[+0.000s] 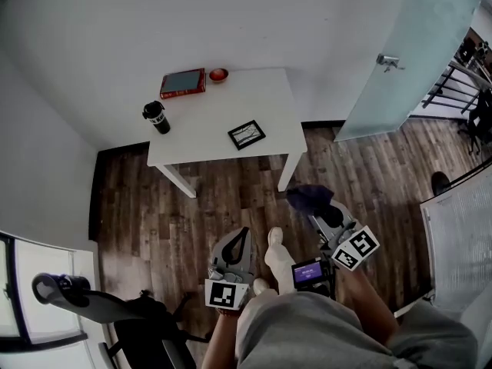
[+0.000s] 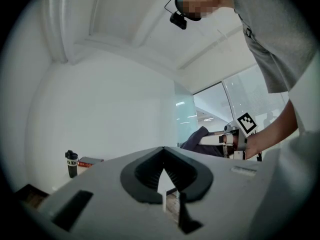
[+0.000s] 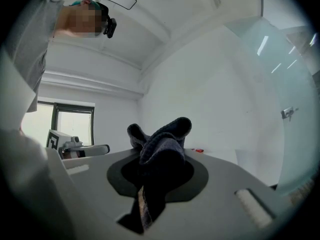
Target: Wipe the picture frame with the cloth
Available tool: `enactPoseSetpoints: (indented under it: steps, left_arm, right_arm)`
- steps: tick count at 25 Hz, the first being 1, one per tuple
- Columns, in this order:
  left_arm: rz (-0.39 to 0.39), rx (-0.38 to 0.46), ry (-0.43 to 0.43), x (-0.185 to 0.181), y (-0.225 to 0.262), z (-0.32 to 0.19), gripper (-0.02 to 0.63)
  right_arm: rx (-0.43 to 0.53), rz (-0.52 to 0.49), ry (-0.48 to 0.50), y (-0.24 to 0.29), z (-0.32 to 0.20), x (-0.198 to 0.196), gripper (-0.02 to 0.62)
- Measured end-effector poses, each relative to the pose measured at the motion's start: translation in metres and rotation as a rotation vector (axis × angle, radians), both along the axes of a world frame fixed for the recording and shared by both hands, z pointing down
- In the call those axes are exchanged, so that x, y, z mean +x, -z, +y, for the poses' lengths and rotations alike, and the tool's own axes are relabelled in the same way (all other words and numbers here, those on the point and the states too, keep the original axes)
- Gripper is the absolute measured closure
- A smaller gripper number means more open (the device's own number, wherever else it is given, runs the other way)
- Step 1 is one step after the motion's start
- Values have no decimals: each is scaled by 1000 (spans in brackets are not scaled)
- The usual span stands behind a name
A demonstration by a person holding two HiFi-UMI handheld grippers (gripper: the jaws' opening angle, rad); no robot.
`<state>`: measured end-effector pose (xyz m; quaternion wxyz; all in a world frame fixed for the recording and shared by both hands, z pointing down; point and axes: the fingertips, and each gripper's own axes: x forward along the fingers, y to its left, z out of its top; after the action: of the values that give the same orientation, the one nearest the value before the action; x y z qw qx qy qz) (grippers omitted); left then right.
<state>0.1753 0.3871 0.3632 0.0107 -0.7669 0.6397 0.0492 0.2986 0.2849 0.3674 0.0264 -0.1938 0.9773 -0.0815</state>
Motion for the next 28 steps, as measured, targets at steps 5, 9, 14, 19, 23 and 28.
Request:
enactPoseSetpoints:
  steps: [5,9,14,19,23,28]
  left_arm:
    - [-19,-38,23,-30,-6,-53,617]
    - [-64,-58,11,-50,-11,-114,617]
    - [-131,-147,-17,-72,-24,-192,615]
    - [-189,-180,-51,-78,-47,-260,597]
    - [-189,-219,-66,-82,-68,-287,573]
    - [-184,-268,-79,-105,-88,-318,532]
  right_arm:
    - [-21,-18,30,-13,-65,-36,517]
    - [-52,-36,46,-30,-127,-62,517]
    - [-126,-63,44,-51,-207,-90,517]
    - [-169,-45,44,-79,-263,-103,517]
    - [-205,12,32,-104,-285,-106,517]
    - [-228,73,13,-121,-321,-120,517]
